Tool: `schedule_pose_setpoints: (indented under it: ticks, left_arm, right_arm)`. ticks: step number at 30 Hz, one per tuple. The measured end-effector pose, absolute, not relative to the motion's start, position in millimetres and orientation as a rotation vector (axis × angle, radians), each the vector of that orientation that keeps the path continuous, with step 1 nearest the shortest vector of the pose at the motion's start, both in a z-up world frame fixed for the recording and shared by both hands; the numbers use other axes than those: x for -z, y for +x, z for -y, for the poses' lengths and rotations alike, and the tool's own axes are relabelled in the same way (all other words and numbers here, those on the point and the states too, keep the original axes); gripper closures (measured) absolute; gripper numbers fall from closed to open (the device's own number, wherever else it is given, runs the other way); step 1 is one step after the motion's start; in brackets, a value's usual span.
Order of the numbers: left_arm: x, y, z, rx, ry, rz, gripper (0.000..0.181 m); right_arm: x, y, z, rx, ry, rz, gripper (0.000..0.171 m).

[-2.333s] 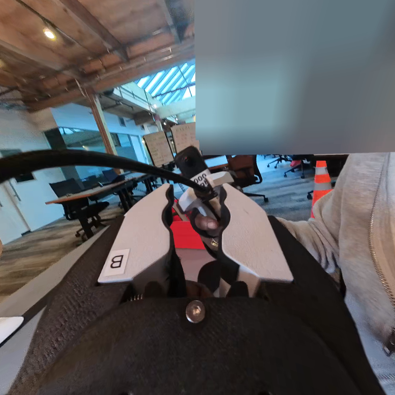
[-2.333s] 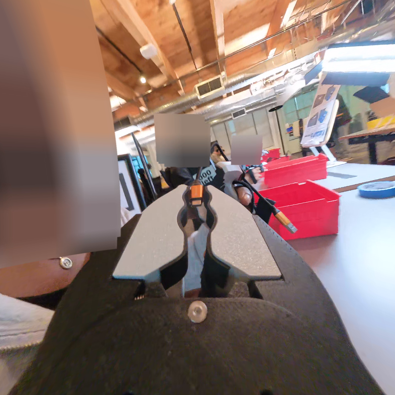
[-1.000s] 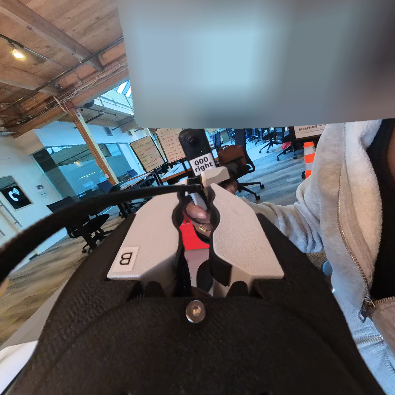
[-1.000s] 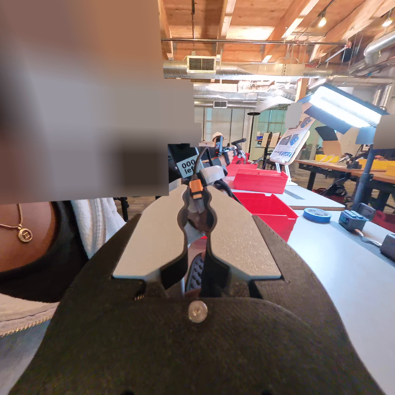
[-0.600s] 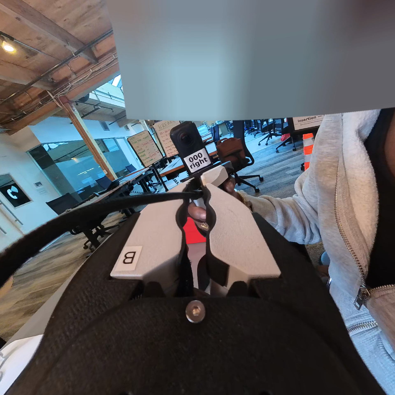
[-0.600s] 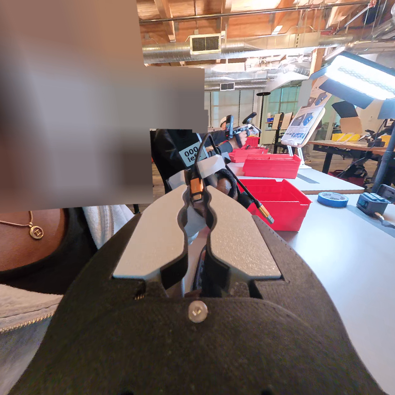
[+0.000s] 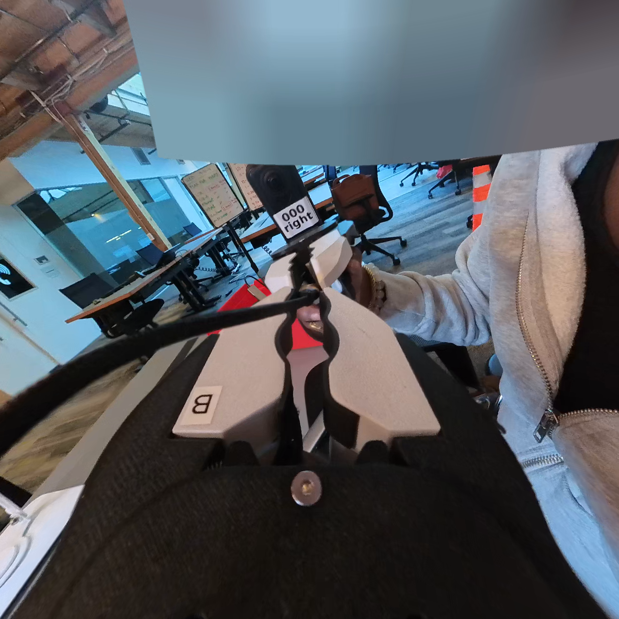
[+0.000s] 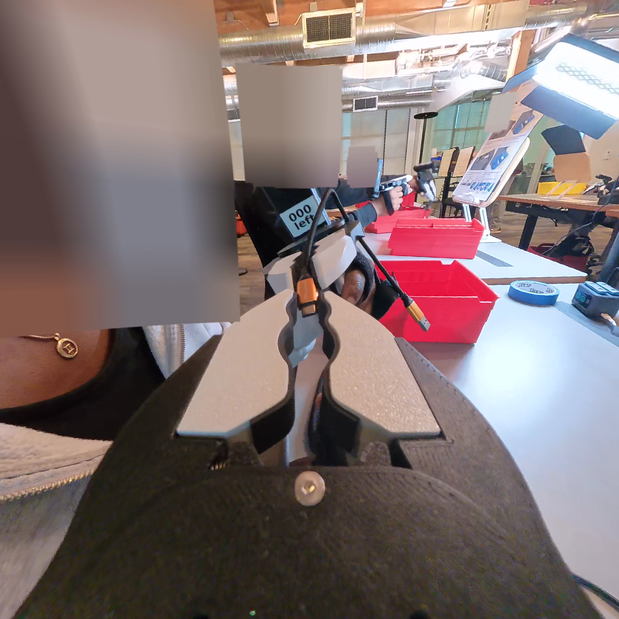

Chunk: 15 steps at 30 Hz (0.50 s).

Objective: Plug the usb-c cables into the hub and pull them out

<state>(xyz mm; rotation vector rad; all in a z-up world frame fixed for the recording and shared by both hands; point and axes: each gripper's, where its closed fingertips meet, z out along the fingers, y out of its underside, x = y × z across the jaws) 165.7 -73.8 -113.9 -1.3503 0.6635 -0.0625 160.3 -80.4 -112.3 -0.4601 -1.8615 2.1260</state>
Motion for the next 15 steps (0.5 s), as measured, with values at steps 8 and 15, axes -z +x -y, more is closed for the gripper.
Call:
schedule_pose_setpoints:
  ticks: [8, 15]
  left_arm:
    - [109, 148, 69, -0.081, -1.348, -0.6, 0.168]
    - [87, 107, 89, -0.179, -1.263, -0.436, 0.168]
  right_arm:
    - [105, 150, 55, -2.115, -0.561, 1.768, 0.147]
    - [241, 104, -24, -1.644, -1.234, 2.216, 0.127]
